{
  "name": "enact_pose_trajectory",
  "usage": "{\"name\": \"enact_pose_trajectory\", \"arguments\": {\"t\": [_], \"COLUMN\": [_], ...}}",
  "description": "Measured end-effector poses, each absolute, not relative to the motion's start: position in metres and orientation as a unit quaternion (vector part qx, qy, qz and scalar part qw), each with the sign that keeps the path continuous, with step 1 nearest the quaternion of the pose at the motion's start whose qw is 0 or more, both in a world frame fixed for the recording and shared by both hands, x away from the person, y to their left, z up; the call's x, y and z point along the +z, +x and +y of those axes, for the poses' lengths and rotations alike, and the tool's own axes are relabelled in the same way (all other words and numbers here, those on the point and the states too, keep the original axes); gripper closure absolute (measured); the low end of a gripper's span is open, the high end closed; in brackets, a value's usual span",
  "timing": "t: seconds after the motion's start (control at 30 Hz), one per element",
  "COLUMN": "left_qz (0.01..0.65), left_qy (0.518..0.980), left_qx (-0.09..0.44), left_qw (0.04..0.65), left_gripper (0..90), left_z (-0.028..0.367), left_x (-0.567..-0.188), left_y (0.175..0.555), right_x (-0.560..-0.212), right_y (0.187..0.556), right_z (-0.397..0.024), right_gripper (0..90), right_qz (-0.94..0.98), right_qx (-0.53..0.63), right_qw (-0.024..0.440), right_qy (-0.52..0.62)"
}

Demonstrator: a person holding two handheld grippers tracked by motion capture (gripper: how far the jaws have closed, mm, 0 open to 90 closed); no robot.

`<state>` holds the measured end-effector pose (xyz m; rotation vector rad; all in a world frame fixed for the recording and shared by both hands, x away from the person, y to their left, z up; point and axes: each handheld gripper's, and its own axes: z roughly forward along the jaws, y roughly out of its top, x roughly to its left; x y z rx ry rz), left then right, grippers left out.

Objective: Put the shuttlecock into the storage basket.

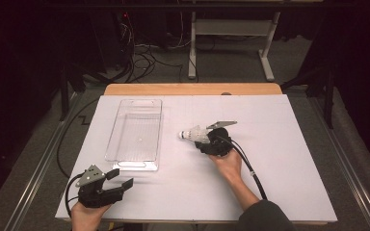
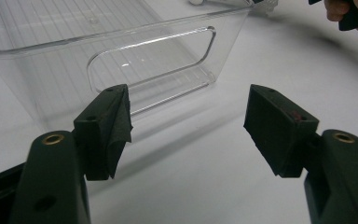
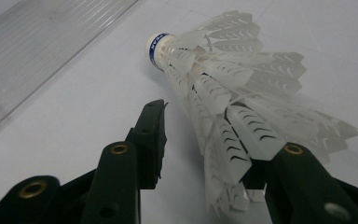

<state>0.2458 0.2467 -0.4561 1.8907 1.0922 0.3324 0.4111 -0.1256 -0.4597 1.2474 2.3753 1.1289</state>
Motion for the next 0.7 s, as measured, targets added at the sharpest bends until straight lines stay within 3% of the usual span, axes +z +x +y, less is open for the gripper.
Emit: {"name": "enact_pose_trajectory", "arguments": {"t": [0.37,0.7], "left_qz": [0.441,0.442], "left_qy": [0.765,0.765], "left_qx": [0.135,0.134], "left_qw": [0.45,0.45], "left_gripper": [32.4,32.4], "left_z": [0.2468,0.2467], "left_x": [-0.456,-0.456], "left_y": [0.2457,0.2455], "right_x": [-0.4583,-0.4583], "right_y": [0.4136,0.4146], "right_z": [-0.1224,-0.1201], "right_gripper": [64.3,74.5], "right_qz": [0.809,0.812], "right_qx": [0.387,0.384], "right_qw": [0.116,0.111], "right_qy": [0.426,0.425]}}
